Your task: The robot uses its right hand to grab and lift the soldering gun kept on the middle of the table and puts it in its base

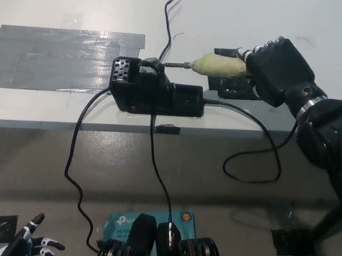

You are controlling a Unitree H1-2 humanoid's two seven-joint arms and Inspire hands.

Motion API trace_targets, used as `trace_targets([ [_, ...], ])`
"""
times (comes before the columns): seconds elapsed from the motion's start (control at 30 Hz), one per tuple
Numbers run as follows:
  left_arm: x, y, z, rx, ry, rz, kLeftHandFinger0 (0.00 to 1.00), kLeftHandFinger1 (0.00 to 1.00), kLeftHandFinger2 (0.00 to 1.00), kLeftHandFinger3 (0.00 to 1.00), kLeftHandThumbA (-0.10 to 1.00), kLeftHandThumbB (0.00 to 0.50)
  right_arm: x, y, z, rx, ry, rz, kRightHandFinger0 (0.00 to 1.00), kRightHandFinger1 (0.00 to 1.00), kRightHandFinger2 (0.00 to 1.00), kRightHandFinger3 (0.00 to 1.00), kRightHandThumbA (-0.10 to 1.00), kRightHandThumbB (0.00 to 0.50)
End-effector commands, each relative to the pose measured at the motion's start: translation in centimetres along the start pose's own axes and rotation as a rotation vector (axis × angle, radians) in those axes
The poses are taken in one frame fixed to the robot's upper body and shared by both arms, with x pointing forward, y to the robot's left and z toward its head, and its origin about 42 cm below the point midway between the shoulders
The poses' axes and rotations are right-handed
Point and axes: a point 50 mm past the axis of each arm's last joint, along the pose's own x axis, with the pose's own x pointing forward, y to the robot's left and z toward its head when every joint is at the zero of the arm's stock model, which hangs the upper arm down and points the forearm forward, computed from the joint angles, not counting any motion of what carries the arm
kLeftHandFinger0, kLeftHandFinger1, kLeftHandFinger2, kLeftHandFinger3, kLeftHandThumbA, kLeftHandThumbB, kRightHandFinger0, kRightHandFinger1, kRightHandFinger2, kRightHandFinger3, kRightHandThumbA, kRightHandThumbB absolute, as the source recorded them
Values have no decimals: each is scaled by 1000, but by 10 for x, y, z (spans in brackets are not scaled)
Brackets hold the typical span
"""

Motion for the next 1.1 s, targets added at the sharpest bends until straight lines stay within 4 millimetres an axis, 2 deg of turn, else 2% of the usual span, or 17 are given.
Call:
trace_targets([
  [0.0, 3, 4, 21, 25, -44, -29, 0, 134, 407, 507, 961, 500, 4, -36, -9, -39, -54, -58, 0, 0, 0, 575, -100, 230],
  [0.17, 4, 4, 21, 38, -40, -14, 0, 134, 377, 498, 981, 500, 8, -33, -8, -55, -76, -45, 0, 0, 112, 533, -100, 200],
  [0.23, 6, 2, 21, 44, -39, -18, 0, 149, 383, 511, 996, 500, 11, -34, -7, -16, -76, -64, 0, 7, 263, 540, -100, 161],
  [0.3, 7, 2, 21, 45, -38, -20, 0, 152, 384, 509, 1000, 500, 13, -35, -4, -28, -96, -82, 0, 28, 310, 509, -100, 162],
  [0.4, 7, 4, 19, 38, -37, -13, 0, 123, 357, 483, 991, 500, 20, -33, 2, -39, -113, -121, 0, 3, 277, 484, -100, 213],
  [0.47, 7, 4, 18, 33, -37, -11, 0, 122, 352, 478, 989, 500, 21, -34, 4, -28, -111, -121, 0, 7, 350, 483, -100, 221],
  [0.5, 7, 3, 18, 31, -35, -9, 0, 122, 349, 475, 989, 500, 22, -36, 5, -37, -125, -143, 0, 33, 461, 470, -100, 247],
  [0.57, 8, 2, 19, 27, -32, -13, 0, 135, 353, 475, 986, 500, 22, -36, 4, -38, -129, -160, 0, 0, 290, 461, -100, 262],
  [0.7, 7, 1, 17, 33, -29, -13, 0, 137, 367, 508, 993, 500, 22, -39, 8, -55, -118, -178, 0, 25, 177, 466, -100, 234],
  [0.73, 7, 1, 17, 35, -30, -18, 0, 132, 372, 515, 994, 500, 22, -44, 9, -68, -101, -188, 0, 4, 85, 463, -100, 225],
  [0.77, 7, 1, 17, 35, -30, -18, 0, 132, 373, 515, 994, 500, 22, -44, 9, -68, -101, -188, 0, 6, 91, 463, -100, 223],
  [0.8, 7, 1, 17, 35, -34, -23, 0, 123, 360, 504, 994, 500, 23, -49, 10, -75, -88, -199, 0, 3, 37, 501, -100, 228],
  [0.83, 7, 2, 17, 35, -34, -24, 0, 124, 360, 505, 993, 500, 24, -50, 10, -72, -88, -208, 0, 27, 89, 535, -100, 227],
  [0.9, 7, 1, 15, 37, -32, -16, 0, 123, 356, 501, 993, 500, 28, -51, 11, -42, -90, -243, 0, 58, 200, 479, -100, 253],
  [1.0, 7, 1, 15, 31, -32, -16, 0, 121, 357, 505, 990, 500, 31, -55, 14, -35, -81, -269, 0, 69, 398, 456, -100, 214],
  [1.03, 6, 0, 14, 18, -29, -20, 0, 121, 350, 500, 975, 500, 30, -57, 15, -35, -90, -282, 0, 78, 425, 401, -100, 218],
  [1.07, 6, 0, 14, 20, -30, -21, 0, 120, 349, 499, 975, 500, 31, -57, 15, -29, -90, -275, 0, 117, 462, 418, -100, 204],
])
